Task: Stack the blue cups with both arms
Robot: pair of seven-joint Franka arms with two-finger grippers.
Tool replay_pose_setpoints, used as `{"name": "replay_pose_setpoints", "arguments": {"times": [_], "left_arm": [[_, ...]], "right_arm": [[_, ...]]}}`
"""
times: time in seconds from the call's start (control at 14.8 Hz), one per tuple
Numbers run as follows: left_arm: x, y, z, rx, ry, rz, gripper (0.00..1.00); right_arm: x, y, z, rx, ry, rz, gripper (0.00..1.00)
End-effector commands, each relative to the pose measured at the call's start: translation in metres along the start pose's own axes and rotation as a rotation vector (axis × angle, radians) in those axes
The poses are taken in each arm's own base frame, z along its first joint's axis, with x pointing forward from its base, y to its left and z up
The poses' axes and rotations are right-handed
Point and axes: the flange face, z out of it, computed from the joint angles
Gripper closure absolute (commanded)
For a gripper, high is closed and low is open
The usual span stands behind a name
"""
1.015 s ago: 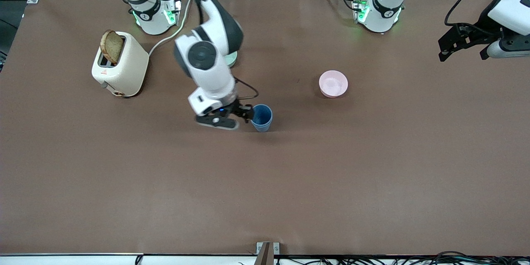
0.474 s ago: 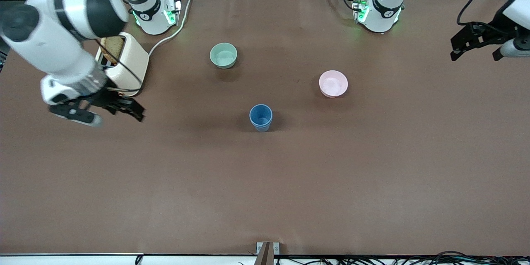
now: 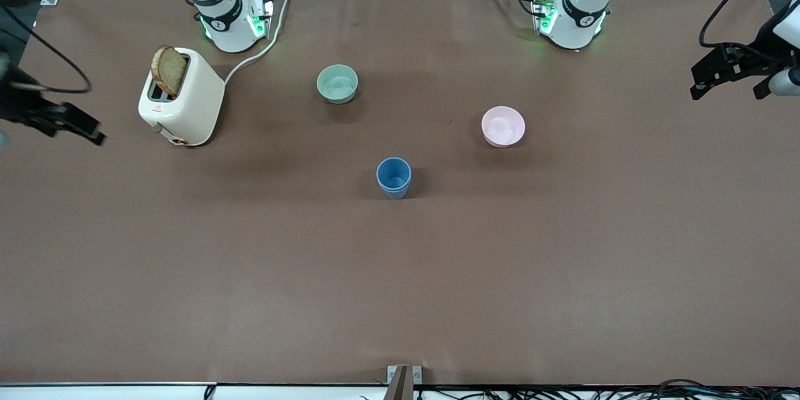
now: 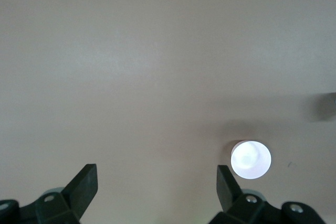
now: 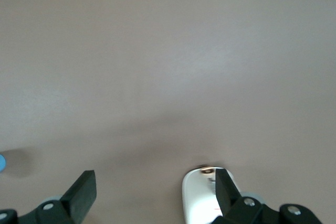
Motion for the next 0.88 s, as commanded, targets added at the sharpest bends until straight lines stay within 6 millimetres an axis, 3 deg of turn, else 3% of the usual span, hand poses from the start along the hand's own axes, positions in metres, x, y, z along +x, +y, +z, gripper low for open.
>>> {"name": "replay_pose_setpoints", "arguments": {"times": [0.0,0.14,0.34,0.47,0.81], "left_arm": [[-0.005,-0.004,-0.009,-0.004,0.03,0.033,0.0],[-0.003,-0.003,-0.011,-0.007,0.028,0.036,0.0],[-0.004,-0.002,-0.011,-0.01,0.022,0.037,0.0],[-0.004,-0.002,-0.01,-0.011,0.021,0.038,0.0],[-0.004,-0.001,-0.01,-0.011,0.019,0.044,0.0]], "right_arm": [[0.003,0.032,-0.047,-0.022,0.033,-0.05,0.0],[0.004,0.048,-0.073,-0.032,0.018,-0.044,0.0],[-0.003,0.032,-0.097,-0.056,-0.031,-0.075,0.0],[-0.007,0.015,-0.091,-0.056,-0.056,-0.107,0.0],[0.003,0.005,-0.066,-0.045,-0.093,-0.12,0.0]]}}
